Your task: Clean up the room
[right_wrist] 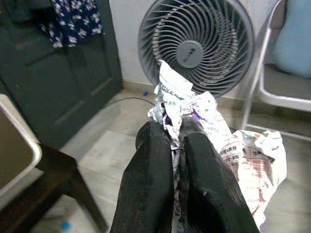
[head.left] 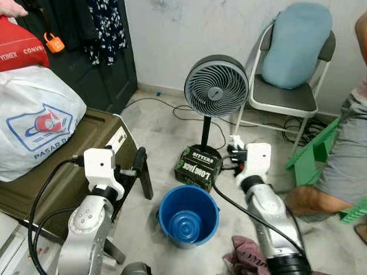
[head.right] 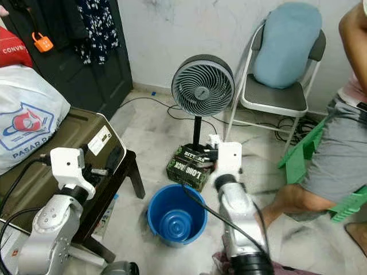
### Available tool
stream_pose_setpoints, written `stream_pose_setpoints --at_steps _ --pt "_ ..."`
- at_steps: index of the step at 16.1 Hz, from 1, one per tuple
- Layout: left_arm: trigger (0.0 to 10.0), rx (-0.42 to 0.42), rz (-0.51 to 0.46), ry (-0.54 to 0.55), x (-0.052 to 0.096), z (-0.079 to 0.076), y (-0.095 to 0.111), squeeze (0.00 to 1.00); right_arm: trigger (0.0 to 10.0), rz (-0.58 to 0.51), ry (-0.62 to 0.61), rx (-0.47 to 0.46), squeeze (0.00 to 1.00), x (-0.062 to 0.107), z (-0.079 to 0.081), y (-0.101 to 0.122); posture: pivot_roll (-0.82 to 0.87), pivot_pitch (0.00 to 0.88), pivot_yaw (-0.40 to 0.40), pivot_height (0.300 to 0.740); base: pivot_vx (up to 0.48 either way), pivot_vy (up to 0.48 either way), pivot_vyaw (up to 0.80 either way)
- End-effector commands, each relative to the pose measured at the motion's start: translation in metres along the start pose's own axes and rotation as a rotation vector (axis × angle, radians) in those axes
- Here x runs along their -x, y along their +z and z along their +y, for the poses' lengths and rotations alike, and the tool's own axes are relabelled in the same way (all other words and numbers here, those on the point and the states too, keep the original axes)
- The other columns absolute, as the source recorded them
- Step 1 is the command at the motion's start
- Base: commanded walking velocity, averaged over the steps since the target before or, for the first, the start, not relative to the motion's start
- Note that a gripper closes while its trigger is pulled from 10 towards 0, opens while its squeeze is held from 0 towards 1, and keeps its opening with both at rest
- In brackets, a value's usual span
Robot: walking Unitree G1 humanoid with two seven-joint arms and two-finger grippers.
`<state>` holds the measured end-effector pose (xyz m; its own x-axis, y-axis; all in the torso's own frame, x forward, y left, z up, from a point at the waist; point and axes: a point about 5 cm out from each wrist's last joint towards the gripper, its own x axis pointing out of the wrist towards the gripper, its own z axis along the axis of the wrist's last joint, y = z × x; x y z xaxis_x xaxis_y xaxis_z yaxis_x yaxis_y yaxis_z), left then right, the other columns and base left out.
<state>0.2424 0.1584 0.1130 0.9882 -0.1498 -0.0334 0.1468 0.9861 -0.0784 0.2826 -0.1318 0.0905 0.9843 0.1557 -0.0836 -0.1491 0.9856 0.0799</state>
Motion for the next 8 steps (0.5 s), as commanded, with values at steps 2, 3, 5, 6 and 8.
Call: stream_pose_setpoints --at_steps 2,3,5,6,8 --pt "10.0 -0.009 0.028 0.014 0.015 0.006 0.001 0.0 10.0 0.032 -0.016 -0.034 0.0 0.0 0.003 -0.001 0.09 0.123 0.005 0.74 0.0 0.0 0.0" --pt "10.0 -0.009 0.048 0.005 0.022 0.007 -0.001 0.0 10.0 0.044 -0.013 -0.031 0.0 -0.002 0.004 -0.003 0.11 0.147 0.012 0.74 0.0 0.0 0.0" --pt "10.0 -0.022 0.078 -0.02 0.033 0.004 -0.002 0.0 10.0 0.057 -0.016 -0.029 0.0 -0.006 0.004 -0.004 0.13 0.172 0.021 0.74 0.0 0.0 0.0" --pt "10.0 -0.05 0.098 -0.068 0.04 0.001 0.0 0.0 10.0 0.087 -0.037 -0.04 0.0 -0.01 0.002 -0.007 0.15 0.2 0.032 0.74 0.0 0.0 0.0" --pt "10.0 -0.09 0.129 -0.123 0.055 0.002 0.007 0.0 10.0 0.119 -0.057 -0.031 0.0 -0.023 0.001 -0.011 0.2 0.253 0.063 0.74 0.0 0.0 0.0"
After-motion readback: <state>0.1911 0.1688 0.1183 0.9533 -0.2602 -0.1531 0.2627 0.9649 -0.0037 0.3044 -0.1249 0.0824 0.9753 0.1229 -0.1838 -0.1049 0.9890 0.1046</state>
